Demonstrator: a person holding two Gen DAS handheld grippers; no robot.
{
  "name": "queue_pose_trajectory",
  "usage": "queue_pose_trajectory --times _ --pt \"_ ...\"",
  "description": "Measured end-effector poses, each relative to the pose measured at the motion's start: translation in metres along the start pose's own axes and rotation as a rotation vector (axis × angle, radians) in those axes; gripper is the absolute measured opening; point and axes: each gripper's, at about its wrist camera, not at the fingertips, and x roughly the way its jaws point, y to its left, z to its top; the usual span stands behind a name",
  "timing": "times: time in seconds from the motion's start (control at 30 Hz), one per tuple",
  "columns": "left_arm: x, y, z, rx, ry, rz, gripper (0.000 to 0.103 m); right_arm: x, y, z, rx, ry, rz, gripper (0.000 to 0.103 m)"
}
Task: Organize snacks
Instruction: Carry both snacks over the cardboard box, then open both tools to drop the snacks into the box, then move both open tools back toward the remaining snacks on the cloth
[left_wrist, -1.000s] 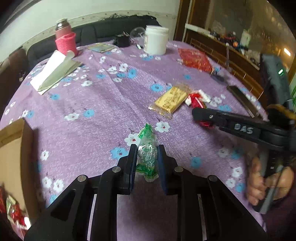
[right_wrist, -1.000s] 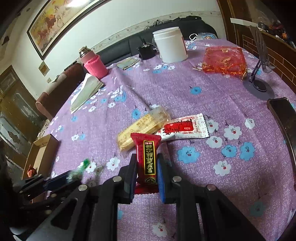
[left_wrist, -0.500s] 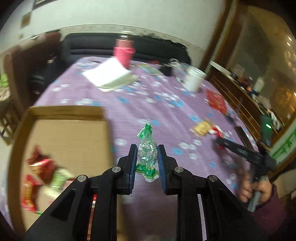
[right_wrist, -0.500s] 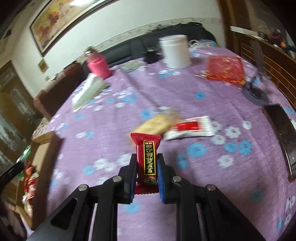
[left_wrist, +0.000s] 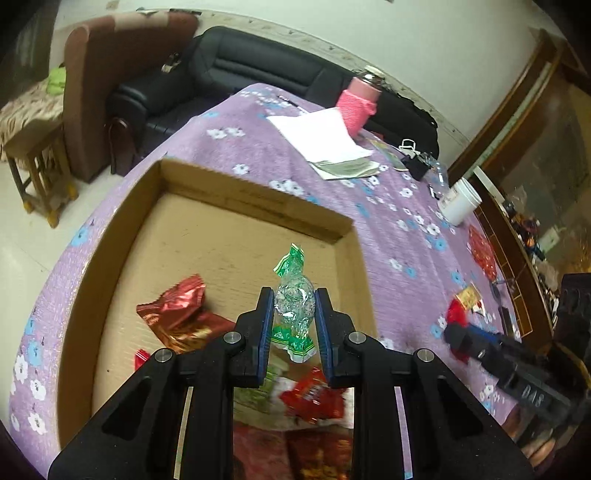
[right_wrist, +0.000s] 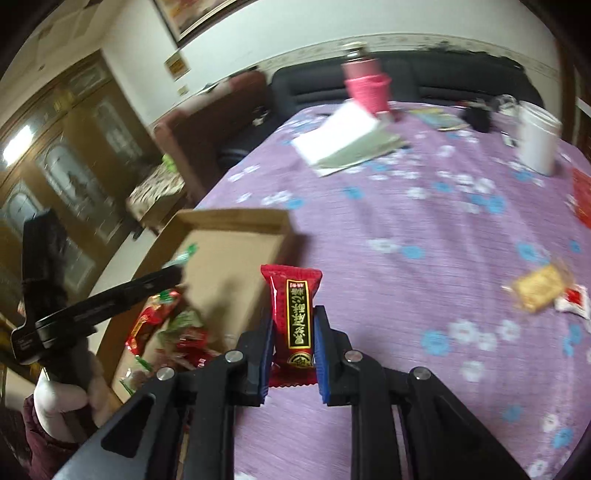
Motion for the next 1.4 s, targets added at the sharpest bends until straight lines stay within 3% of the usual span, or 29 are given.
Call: queue_pose_trajectory --times 0.2,0.43,0.57,0.7,0.77,0.83,0.9,1.4 --pt "0.006 0.023 0.002 -0.079 0.009 -0.006 0.021 0.044 0.041 0.004 -0.065 0.063 -0.002 0.022" --pt "-0.001 0.035 0.002 -0.124 0.006 -0.050 0.021 0.068 0.056 0.007 -0.094 0.086 -0.009 0.025" --pt "-0.009 0.032 -0.001 -0.130 0.002 -0.067 0.021 0.064 0.059 0.006 -0.099 0.061 -0.017 0.043" --pt "-0.025 0.021 -0.007 -0.116 -0.012 -0.091 0.021 0.049 0.053 0.007 -0.068 0.036 -0.011 0.045" --pt "-0.036 0.014 -0.012 -0.103 -0.031 -0.113 0.023 0.040 0.046 0.007 -0.052 0.021 -0.018 0.045" --pt "-0.045 0.006 -0.017 -0.093 -0.048 -0.126 0.049 0.027 0.041 0.003 -0.050 -0.004 -0.036 0.045" --pt "-0.050 -0.005 -0.022 -0.082 -0.058 -0.126 0.058 0.014 0.034 -0.003 -0.049 -0.027 -0.062 0.048" --pt "-0.042 -0.127 -0.063 0.119 0.047 -0.187 0.058 -0.058 -0.065 -0.043 0.103 -0.088 -0.147 0.052"
